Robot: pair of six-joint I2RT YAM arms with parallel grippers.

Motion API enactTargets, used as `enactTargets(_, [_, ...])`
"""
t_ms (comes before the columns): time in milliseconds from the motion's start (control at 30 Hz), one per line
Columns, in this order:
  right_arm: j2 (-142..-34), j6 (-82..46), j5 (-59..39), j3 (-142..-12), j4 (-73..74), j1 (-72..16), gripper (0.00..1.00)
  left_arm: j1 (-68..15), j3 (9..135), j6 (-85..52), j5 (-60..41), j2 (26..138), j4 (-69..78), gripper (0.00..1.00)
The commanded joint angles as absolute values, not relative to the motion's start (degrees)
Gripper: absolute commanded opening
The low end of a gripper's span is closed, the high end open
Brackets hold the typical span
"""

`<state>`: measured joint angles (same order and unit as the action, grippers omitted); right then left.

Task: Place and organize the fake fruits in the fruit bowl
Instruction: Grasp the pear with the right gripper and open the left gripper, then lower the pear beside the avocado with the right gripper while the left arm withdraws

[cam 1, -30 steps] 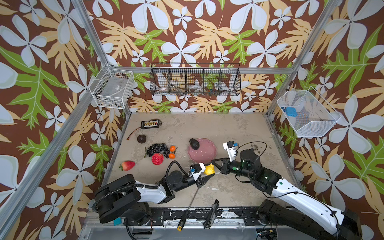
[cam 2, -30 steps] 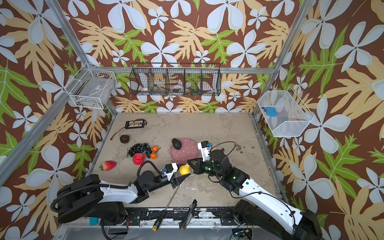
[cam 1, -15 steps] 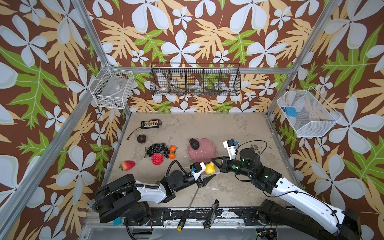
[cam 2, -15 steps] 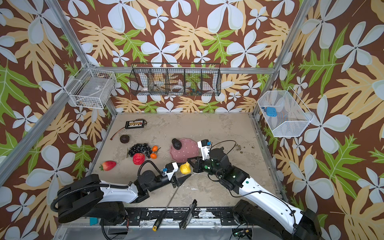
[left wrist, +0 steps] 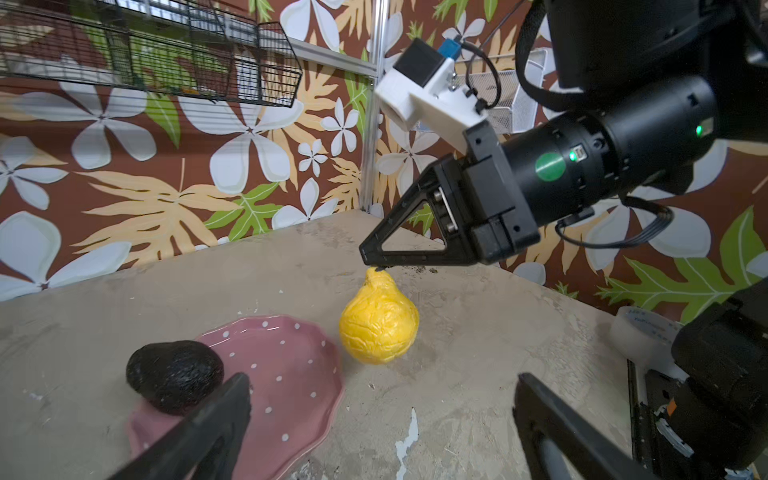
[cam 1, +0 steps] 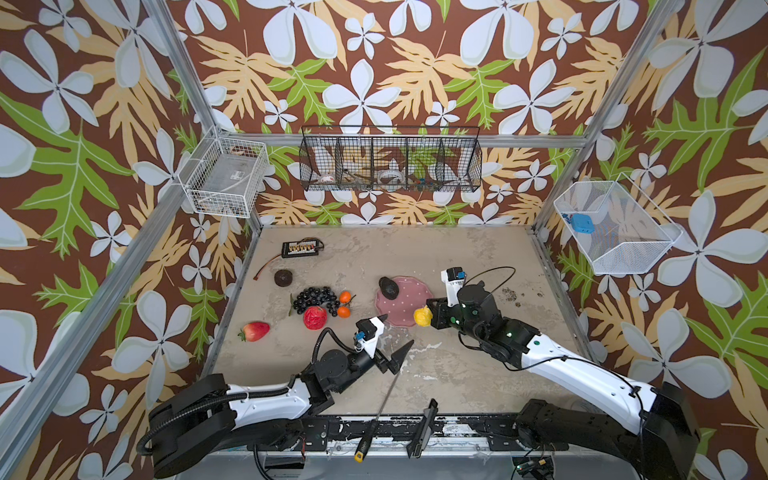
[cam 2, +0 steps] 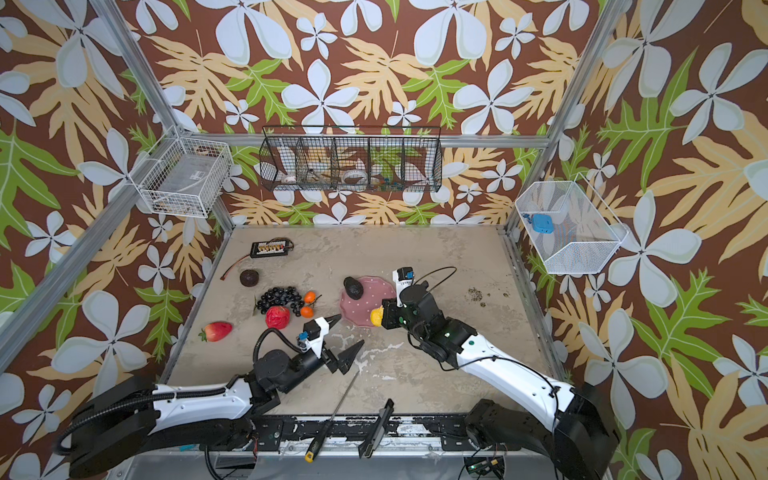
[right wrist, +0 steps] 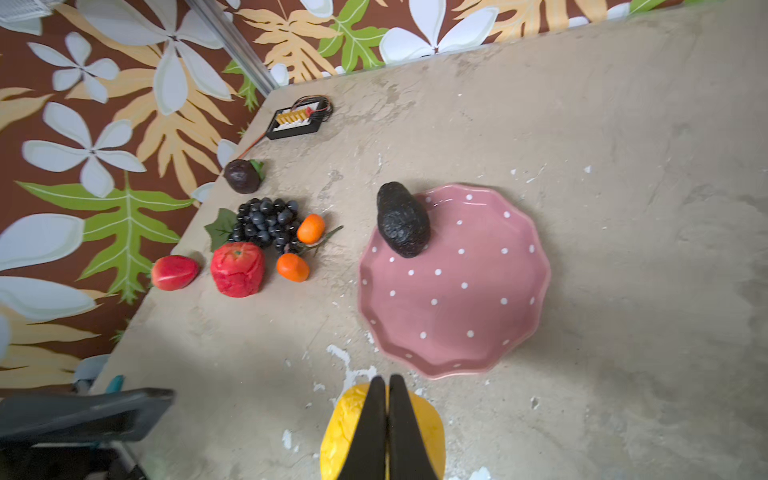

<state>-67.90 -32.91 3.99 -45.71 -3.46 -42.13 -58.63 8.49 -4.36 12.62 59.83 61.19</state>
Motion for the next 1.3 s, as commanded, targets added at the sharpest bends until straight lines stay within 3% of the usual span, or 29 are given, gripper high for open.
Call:
enactTargets(0, [-72.64,-27.73,11.47,-47.38,2.02,-42.12,0.0,-58.64,6.8,-8.7,20.1,53.55,54.73,0.99])
enactTargets(267, [-89.77,-22.81,18.64,-55.41,8.86,-41.75,0.0,-58.2,6.77,-9.84,33.27,42.3,39.21,1.0])
enactTargets(533, [-102.48,-21.08,20.18,-64.01,10.3,-40.25,0.0,-57.49,4.1,-9.14,37.02,36.54,37.97,1.0])
enactTargets(767, [-109.12,-21.2,19.5,-69.75,9.76,-39.16,0.0,-56.52,1.7,-9.32,37.6,32.43,39.47,1.0])
enactTargets(1267, [-115.26,-20.65,18.59,-74.79,9.36,-37.64,0.0,-56.25,1.76,-9.58,36.41,35.39,41.36,1.0])
